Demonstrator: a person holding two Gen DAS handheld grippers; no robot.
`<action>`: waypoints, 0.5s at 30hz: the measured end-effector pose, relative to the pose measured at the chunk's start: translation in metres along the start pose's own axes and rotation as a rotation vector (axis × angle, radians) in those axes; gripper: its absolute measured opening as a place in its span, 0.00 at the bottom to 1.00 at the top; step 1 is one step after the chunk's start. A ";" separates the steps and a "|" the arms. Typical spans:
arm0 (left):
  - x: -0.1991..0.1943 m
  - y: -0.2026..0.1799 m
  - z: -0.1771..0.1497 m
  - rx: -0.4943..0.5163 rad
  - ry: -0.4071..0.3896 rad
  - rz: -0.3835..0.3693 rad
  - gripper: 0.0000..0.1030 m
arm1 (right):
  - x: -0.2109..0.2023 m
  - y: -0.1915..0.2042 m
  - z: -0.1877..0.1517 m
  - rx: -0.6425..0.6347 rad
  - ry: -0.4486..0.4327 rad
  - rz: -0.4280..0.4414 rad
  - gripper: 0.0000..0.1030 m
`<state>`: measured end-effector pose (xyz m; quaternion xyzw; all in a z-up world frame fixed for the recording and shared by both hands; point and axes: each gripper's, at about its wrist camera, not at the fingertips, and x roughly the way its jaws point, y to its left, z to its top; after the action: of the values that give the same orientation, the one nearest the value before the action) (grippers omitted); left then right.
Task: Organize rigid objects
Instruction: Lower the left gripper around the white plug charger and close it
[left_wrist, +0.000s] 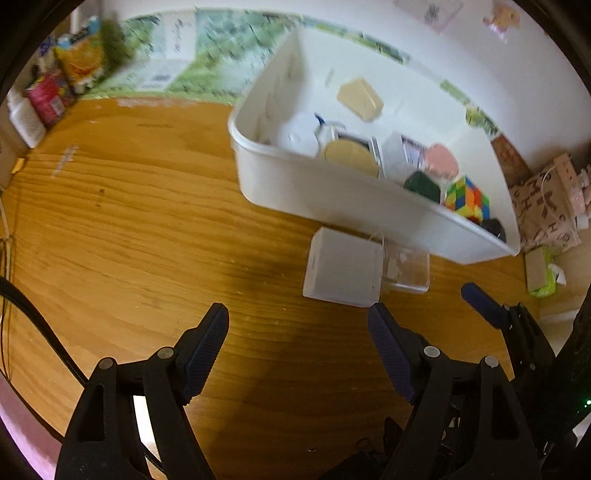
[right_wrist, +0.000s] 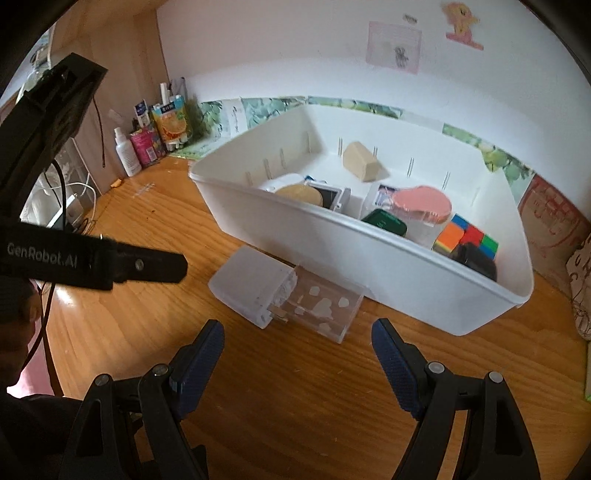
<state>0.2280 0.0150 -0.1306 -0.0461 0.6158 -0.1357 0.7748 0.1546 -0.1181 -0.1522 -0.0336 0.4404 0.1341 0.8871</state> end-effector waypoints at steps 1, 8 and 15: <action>0.005 -0.002 0.001 0.008 0.018 -0.001 0.78 | 0.003 -0.001 0.000 0.005 0.005 -0.001 0.80; 0.029 -0.016 0.009 0.063 0.103 0.005 0.78 | 0.019 -0.011 -0.002 0.030 0.036 0.004 0.80; 0.047 -0.025 0.011 0.089 0.159 0.012 0.78 | 0.030 -0.012 -0.003 0.023 0.057 0.013 0.80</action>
<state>0.2450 -0.0226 -0.1665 0.0031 0.6690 -0.1613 0.7255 0.1727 -0.1244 -0.1784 -0.0242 0.4674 0.1338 0.8735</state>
